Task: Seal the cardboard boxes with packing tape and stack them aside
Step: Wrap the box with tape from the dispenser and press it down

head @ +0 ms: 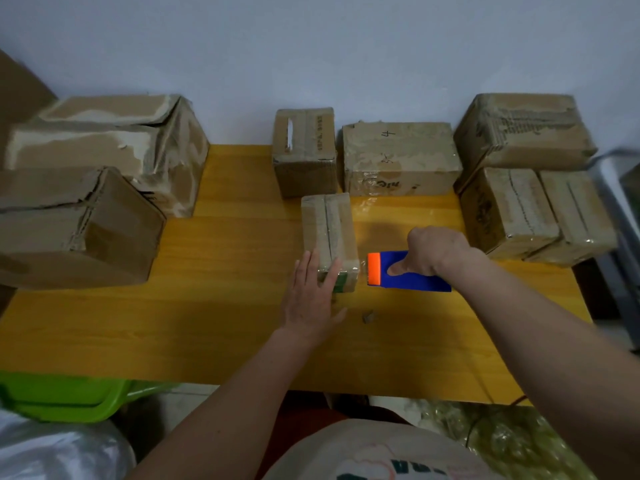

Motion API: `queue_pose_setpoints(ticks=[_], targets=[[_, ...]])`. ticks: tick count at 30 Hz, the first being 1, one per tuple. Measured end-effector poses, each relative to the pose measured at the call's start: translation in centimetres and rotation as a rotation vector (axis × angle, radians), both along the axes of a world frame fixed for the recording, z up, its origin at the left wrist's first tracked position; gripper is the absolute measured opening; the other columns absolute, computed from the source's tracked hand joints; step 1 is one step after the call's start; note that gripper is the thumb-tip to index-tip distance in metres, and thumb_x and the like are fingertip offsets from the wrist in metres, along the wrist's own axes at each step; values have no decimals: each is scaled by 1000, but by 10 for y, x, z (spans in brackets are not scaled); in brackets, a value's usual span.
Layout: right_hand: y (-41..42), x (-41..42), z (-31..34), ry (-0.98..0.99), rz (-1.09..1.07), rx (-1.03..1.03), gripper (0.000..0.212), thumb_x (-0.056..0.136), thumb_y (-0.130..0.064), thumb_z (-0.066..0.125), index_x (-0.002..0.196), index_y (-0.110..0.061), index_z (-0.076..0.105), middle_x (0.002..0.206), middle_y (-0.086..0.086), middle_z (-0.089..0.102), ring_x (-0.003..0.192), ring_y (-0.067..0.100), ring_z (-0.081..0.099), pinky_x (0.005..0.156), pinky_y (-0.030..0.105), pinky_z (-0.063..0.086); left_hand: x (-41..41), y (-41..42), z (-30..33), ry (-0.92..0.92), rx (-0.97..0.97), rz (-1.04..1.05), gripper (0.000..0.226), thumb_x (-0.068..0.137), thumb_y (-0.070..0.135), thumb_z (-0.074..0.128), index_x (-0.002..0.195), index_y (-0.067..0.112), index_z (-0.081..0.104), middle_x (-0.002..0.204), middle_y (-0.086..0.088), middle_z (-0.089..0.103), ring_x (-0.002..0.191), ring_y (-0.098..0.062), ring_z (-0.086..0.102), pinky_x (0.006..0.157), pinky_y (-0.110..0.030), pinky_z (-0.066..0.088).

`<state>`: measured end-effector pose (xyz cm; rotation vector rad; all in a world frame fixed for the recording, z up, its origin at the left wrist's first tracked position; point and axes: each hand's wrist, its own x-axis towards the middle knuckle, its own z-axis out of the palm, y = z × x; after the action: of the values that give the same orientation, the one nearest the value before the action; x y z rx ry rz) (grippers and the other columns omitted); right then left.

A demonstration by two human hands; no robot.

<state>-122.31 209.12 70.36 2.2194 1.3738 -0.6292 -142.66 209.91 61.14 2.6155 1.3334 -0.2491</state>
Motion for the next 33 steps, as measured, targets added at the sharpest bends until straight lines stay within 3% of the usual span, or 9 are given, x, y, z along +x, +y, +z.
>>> queue_pose_setpoints(ticks=[6, 9, 12, 17, 20, 23, 25, 29, 33], targets=[[5, -14, -4, -27, 4, 6, 52, 79, -61, 63, 103, -16, 51, 75, 2, 49, 81, 20, 53, 67, 30, 43, 0, -1, 1, -2, -12, 0, 96, 88, 52, 59, 154, 28, -7, 161, -15, -13, 148, -29, -16, 114, -39, -15], [7, -19, -8, -82, 65, 67, 48, 83, -55, 63, 109, -16, 55, 97, 3, 61, 95, 22, 60, 70, 30, 43, 1, -1, 2, 12, -13, 15, 97, 88, 51, 60, 154, 29, -8, 161, -15, -12, 148, -30, -15, 117, -40, -12], [-9, -10, -17, -211, 145, 111, 27, 94, -34, 55, 114, -17, 61, 115, 0, 64, 108, 20, 61, 70, 28, 41, 3, -6, 6, 11, -29, 34, 97, 87, 52, 61, 154, 30, -7, 161, -13, -12, 148, -30, -14, 113, -39, -15], [-29, 15, -28, -156, -131, 365, 45, 90, -54, 53, 98, -10, 59, 94, 9, 64, 90, 28, 63, 62, 32, 40, 9, -9, 10, 10, -13, 129, 94, 87, 47, 62, 154, 29, -2, 159, -17, 6, 147, -33, 2, 120, -45, -5], [-36, 20, -47, -64, -258, 507, 49, 89, -52, 56, 101, -5, 56, 99, 15, 66, 90, 34, 63, 64, 35, 40, 16, -19, 16, -32, -9, 219, 93, 86, 48, 60, 154, 23, 2, 151, -17, 19, 136, -34, 21, 117, -44, 17], [-46, 23, -71, -40, -321, 479, 51, 87, -50, 61, 103, -2, 59, 107, 18, 64, 99, 35, 61, 71, 37, 44, 9, -18, 22, -70, 32, 163, 82, 84, 44, 57, 150, 17, 16, 140, -12, 30, 126, -28, 30, 113, -41, 22], [-51, 23, -86, -23, -335, 455, 55, 85, -51, 62, 105, 0, 60, 113, 20, 60, 107, 36, 56, 80, 39, 45, -4, -11, 23, -36, 19, 82, 74, 84, 33, 56, 148, 18, 22, 142, -11, 29, 131, -28, 26, 116, -42, 17], [-54, 23, -105, 43, -346, 338, 64, 80, -56, 66, 110, 1, 61, 119, 20, 57, 114, 37, 52, 91, 40, 44, -27, 10, 14, 93, -2, -66, 78, 93, 25, 55, 154, 31, 7, 162, -6, -4, 149, -27, -6, 120, -49, -6], [-50, 13, -99, -14, -331, 419, 67, 78, -49, 71, 116, 2, 51, 119, 23, 50, 114, 39, 46, 98, 40, 36, -27, 31, 17, 47, 62, -88, 69, 92, 48, 56, 151, 29, 25, 154, -3, 32, 140, -24, 29, 119, -44, 11]])
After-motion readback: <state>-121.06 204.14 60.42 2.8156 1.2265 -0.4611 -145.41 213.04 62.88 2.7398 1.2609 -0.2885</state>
